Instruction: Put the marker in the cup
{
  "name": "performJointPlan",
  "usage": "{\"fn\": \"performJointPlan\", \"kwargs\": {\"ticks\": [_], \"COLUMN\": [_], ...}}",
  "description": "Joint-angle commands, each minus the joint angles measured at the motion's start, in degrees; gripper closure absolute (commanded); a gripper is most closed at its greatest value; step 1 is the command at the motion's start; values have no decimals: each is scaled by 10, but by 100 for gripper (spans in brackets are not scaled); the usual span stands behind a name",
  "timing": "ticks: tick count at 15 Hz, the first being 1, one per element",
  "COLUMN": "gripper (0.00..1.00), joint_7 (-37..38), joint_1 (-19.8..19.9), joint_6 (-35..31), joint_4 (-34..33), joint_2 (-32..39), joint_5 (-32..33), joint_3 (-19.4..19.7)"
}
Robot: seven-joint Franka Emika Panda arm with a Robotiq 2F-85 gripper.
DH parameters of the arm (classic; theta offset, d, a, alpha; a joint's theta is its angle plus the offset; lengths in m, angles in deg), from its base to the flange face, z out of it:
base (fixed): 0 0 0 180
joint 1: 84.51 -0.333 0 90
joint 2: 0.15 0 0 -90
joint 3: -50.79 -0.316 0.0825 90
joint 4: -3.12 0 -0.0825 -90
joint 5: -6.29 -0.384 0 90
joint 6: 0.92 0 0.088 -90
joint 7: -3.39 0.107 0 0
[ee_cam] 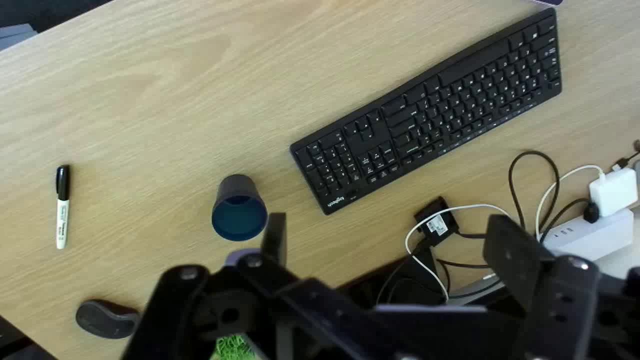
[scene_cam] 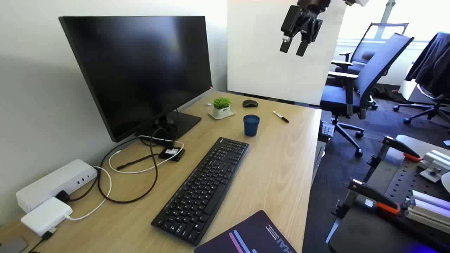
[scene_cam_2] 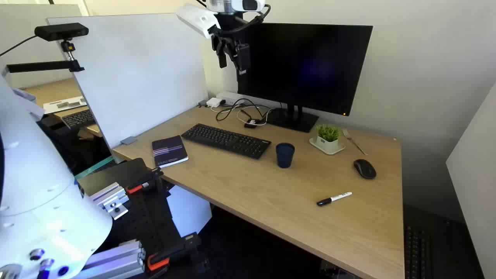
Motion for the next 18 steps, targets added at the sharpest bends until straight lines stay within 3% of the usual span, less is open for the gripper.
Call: {"fn": "performJointPlan", "kwargs": {"ticks": [1,14,18], "gripper": [0,0,0], "joint_7": [-2,-2,-3], "joint_1": [8,8,24], "joint_6": [2,2,-28], "joint_4": [-1,-1,-5], "joint_2": [0,0,39], "joint_5": [-2,-2,35], "joint_3": [-8,-8,-9]}}
